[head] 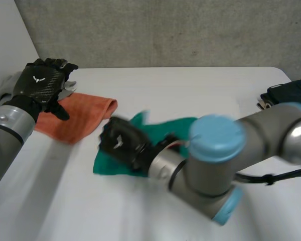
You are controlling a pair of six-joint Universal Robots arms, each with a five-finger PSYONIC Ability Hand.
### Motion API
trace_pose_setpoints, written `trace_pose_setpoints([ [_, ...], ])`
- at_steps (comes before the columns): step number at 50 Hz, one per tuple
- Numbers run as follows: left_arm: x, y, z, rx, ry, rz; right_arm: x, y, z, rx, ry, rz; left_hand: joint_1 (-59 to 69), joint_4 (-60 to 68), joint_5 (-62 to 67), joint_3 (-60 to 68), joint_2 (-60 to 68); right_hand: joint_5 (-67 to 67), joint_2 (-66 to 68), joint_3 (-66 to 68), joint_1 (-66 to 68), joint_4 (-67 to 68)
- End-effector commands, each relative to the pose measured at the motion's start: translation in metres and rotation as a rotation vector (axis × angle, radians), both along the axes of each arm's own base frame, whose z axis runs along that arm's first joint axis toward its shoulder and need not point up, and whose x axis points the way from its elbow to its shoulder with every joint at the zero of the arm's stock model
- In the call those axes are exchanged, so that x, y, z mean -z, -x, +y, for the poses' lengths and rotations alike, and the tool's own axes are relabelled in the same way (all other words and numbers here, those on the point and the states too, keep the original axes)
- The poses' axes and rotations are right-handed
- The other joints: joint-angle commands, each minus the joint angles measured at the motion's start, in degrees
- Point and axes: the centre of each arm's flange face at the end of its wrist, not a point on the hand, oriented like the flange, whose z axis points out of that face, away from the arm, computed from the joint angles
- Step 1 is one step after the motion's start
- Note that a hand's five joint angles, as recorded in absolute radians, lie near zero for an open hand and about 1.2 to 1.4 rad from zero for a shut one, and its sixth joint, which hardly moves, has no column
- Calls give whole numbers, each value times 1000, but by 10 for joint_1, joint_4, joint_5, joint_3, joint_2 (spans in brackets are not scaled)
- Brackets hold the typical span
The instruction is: Fold the laundry.
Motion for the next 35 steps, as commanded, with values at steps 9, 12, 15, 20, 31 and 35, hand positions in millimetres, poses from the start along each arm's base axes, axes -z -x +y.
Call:
trace_pose_setpoints([
  [9,2,25,9,73,-1,-3,-31,51,-44,474,-224,-63,-10,-15,-27,-18,-15,-463,-450,-456,-432,-460],
  [12,0,36,17,110,3,-1,-37,80,-52,567,-364,-99,-10,-15,-27,-18,-15,-463,-450,-456,-432,-460],
  [15,6,50,27,158,-11,-9,-18,104,-57,652,-496,-58,-10,-15,-27,-18,-15,-463,-450,-456,-432,-460],
  [20,18,66,37,204,-45,-22,10,129,-58,746,-599,49,-10,-15,-27,-18,-15,-463,-450,-456,-432,-460],
  [31,15,63,36,162,-33,-25,-20,149,-88,884,-377,-104,-10,-15,-27,-18,-15,237,250,244,268,240],
  [35,6,55,32,135,-12,-13,-51,120,-72,745,-243,-192,-10,-15,-27,-18,-15,237,250,244,268,240],
])
